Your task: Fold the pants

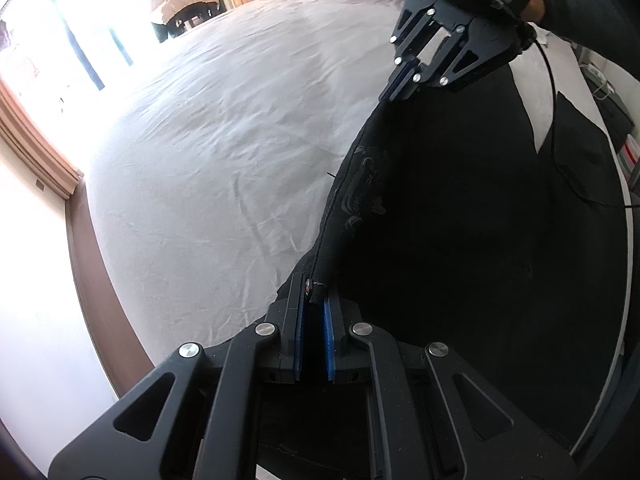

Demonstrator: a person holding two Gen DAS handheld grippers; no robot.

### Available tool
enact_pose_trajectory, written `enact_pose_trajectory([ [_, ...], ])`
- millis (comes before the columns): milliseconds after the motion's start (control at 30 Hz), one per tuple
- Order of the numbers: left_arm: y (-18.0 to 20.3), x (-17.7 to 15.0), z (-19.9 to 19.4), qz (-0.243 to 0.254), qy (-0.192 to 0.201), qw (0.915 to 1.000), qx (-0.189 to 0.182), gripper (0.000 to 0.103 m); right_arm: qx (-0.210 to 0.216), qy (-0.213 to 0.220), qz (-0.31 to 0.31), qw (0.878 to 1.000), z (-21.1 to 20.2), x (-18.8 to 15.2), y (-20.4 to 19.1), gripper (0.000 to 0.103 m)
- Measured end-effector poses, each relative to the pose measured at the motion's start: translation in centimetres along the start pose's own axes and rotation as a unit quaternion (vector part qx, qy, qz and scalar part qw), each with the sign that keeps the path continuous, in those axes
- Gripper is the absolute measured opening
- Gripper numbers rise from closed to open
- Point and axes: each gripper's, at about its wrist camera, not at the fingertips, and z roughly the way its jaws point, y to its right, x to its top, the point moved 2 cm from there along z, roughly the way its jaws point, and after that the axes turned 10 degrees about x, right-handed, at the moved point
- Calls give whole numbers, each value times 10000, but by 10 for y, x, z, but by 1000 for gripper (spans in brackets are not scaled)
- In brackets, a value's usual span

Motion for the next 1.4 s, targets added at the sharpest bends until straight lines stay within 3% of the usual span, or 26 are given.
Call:
enact_pose_trajectory([
  [200, 3, 0, -13, -140, 99, 9998, 89, 7, -302, 208, -4, 9993, -18, -9, -17, 4],
  [367, 20, -7, -32, -228, 171, 9996, 83, 6, -380, 637, 339, 9967, -30, -28, -39, 4],
  [667, 73, -26, -60, -342, 208, 9991, -138, 6, -165, 1101, 740, 9910, -33, -56, -107, 4],
  [1000, 126, -71, -87, -407, 49, 9988, -271, 6, 45, 1390, 1114, 9840, -29, -93, -167, 4],
  [1200, 154, -100, -102, -792, -50, 9959, -425, 6, 82, 1664, 1449, 9753, -33, -115, -197, 4],
  [1400, 182, -112, -102, -691, -149, 9965, -435, 6, 138, 1663, 1395, 9761, -19, -129, -230, 4],
])
